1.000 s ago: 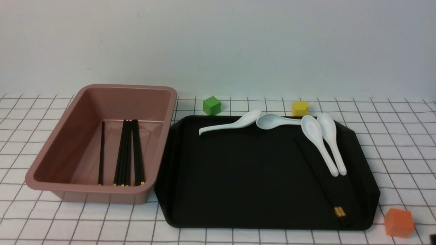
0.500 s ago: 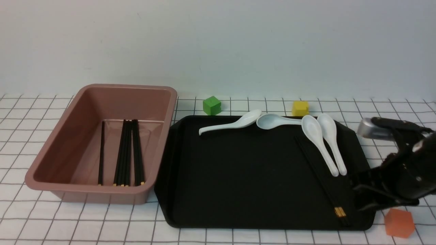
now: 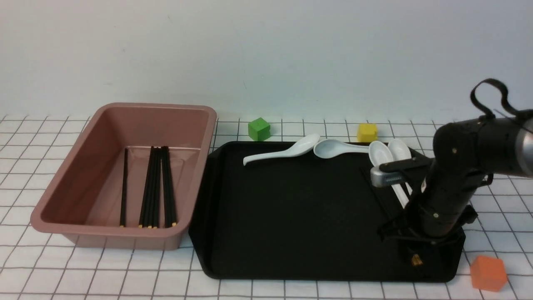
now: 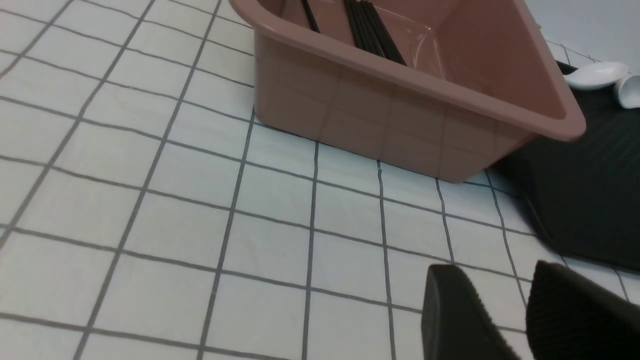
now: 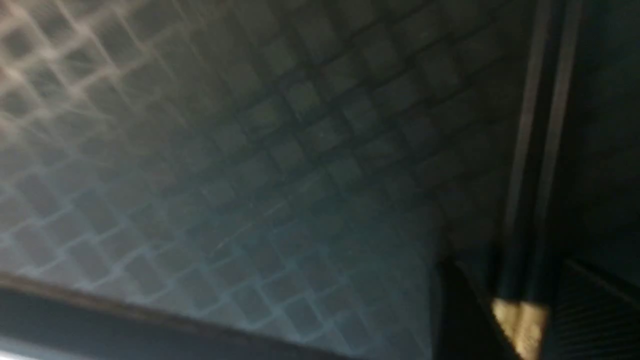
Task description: On white black tablecloth take chopsticks from black tray and put them in box.
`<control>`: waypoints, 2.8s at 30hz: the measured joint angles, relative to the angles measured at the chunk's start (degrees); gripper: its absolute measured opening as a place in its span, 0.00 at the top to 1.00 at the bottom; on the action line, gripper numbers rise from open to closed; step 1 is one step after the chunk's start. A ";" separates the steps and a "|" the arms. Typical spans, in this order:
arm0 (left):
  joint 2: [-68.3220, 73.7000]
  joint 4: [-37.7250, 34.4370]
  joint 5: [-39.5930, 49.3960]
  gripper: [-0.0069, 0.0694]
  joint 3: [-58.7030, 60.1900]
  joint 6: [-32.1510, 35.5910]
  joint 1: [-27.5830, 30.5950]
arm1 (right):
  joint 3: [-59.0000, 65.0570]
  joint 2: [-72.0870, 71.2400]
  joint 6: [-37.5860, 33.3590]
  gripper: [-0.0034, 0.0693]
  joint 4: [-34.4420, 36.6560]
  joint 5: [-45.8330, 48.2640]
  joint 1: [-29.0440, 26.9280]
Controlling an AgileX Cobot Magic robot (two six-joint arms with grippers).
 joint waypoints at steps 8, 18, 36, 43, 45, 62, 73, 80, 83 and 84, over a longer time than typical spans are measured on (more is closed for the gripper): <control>0.00 0.00 0.00 0.60 0.00 0.00 0.00 | -0.86 0.69 0.20 0.76 -0.66 1.16 0.00; 0.00 0.00 0.00 0.60 0.00 0.00 0.00 | -0.53 -7.64 0.04 0.75 5.37 8.94 0.11; 0.00 0.00 0.00 0.60 0.00 0.00 0.00 | -30.79 2.06 -13.26 0.75 37.57 -2.09 19.57; 0.00 0.00 0.00 0.60 0.00 0.00 0.00 | -52.14 21.39 -13.31 0.75 37.97 -7.12 25.12; 0.00 0.00 0.00 0.60 0.00 0.00 0.00 | -55.55 25.24 -13.35 0.73 37.99 -7.42 25.66; 0.00 0.00 0.00 0.60 0.00 0.00 0.00 | -64.27 14.71 -9.59 0.95 25.47 21.19 22.35; 0.00 -0.02 0.00 0.60 0.00 0.00 0.04 | -46.07 -25.73 -1.71 0.96 -1.29 26.40 22.36; 0.00 -0.02 0.00 0.60 0.00 0.00 0.06 | -1.16 -61.09 0.02 0.96 -5.10 3.45 22.36; 0.00 -0.02 0.00 0.60 0.00 0.00 0.06 | 12.98 -70.50 2.10 0.96 -5.33 -9.15 22.36; 0.00 -0.02 0.00 0.60 0.00 0.00 0.06 | 23.02 -75.12 4.01 0.95 -5.67 -17.03 22.36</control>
